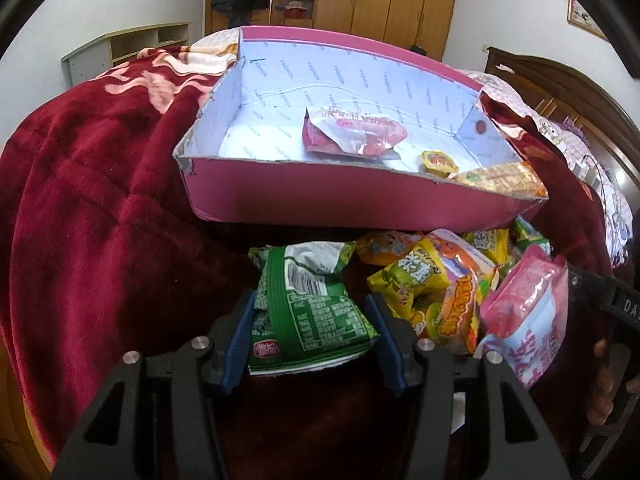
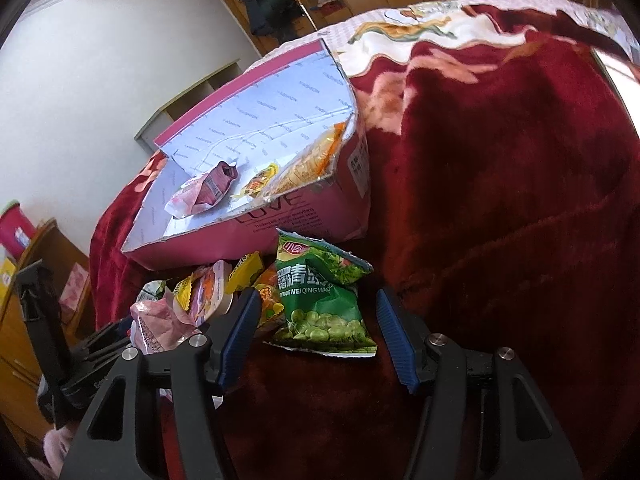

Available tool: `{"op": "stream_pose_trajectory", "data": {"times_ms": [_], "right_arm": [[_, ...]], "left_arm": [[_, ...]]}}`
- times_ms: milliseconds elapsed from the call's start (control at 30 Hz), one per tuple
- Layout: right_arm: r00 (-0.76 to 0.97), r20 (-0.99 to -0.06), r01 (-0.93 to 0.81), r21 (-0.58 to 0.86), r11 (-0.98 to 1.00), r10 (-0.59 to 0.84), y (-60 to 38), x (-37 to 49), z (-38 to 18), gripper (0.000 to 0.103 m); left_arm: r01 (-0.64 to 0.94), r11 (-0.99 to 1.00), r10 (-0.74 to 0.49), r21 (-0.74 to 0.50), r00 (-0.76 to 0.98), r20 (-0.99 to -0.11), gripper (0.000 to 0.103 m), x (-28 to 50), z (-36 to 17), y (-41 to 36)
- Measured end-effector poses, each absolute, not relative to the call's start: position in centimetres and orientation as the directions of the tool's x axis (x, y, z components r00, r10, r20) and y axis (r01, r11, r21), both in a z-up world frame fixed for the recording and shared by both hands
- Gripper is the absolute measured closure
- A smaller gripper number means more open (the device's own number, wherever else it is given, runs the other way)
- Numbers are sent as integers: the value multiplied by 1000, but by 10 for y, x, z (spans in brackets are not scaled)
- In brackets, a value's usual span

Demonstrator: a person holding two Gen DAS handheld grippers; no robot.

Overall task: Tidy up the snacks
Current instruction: 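Grasp the green pea snack bag with the right gripper while the left lifts the chip bag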

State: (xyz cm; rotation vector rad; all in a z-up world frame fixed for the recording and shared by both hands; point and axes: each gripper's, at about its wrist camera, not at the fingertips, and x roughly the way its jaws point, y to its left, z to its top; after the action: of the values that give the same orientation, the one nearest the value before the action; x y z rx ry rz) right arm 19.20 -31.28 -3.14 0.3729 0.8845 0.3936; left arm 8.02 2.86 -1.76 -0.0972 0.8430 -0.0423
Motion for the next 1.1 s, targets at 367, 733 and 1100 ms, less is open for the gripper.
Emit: {"op": "stream_pose_trajectory", "data": {"times_ms": [367, 733, 1100], "right_arm": [[577, -637, -155, 529, 834, 511, -318, 184, -34, 54], [616, -608, -180, 510, 841, 501, -319, 169, -25, 71], [598, -585, -137, 598, 789, 548, -329, 181, -25, 60]], "left_arm": [[2, 985, -124, -171, 696, -707, 47, 63, -6, 38], [14, 985, -133, -175, 708, -694, 47, 58, 3, 36], [22, 986, -131, -166, 719, -683, 47, 55, 7, 34]]}}
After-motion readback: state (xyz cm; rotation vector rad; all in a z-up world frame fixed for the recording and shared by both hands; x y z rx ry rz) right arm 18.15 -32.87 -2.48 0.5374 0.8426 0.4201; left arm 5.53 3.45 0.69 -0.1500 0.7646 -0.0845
